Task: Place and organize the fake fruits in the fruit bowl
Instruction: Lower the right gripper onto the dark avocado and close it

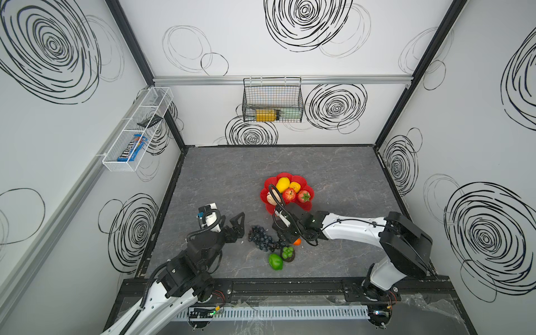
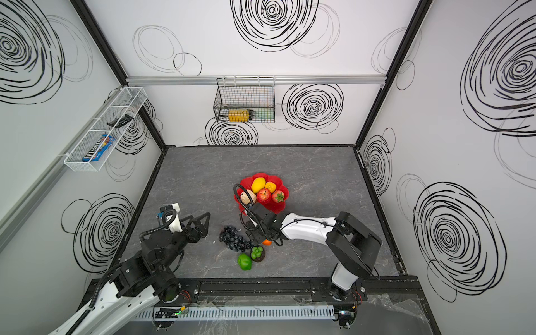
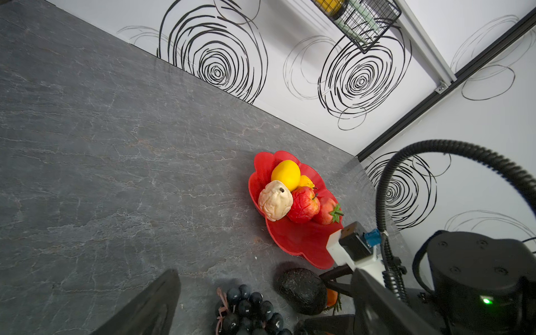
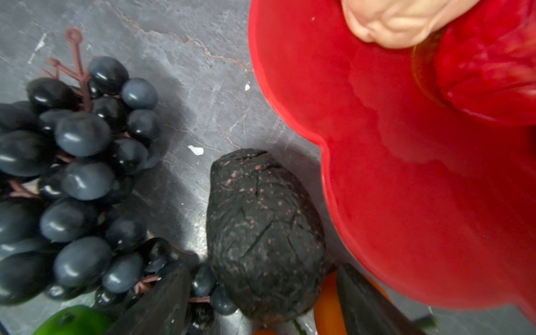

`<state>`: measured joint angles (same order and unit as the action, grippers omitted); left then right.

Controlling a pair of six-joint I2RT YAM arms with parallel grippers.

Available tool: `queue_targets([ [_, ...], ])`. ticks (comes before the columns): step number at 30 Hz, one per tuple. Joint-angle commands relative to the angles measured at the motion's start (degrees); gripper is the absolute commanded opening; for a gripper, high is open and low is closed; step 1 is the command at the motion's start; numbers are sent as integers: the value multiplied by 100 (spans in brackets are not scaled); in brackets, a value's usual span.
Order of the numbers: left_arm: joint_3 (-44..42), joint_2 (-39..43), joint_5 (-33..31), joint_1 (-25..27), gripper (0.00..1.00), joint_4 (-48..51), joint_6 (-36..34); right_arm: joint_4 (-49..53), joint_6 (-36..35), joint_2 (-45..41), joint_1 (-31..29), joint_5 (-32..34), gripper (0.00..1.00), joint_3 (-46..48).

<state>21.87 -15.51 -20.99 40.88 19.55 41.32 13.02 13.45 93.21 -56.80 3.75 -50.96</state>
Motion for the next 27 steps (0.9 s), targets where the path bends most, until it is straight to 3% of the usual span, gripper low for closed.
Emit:
queue_targets([
  [1,-29,-41,60,25,96,-264,-89,-115,-115,140,-31,31,84,-196],
  [9,-42,-70,95,29,96,-281,-96,-253,-149,356,-33,17,82,-274],
  [14,-38,-92,104,25,96,-285,-98,-280,-210,321,-34,-110,74,-242],
  [18,-50,-93,95,25,96,-294,-98,-308,-238,97,-86,-239,66,-152],
  [27,-115,-381,433,-10,96,-489,-54,-453,-104,-633,-191,-359,61,215],
])
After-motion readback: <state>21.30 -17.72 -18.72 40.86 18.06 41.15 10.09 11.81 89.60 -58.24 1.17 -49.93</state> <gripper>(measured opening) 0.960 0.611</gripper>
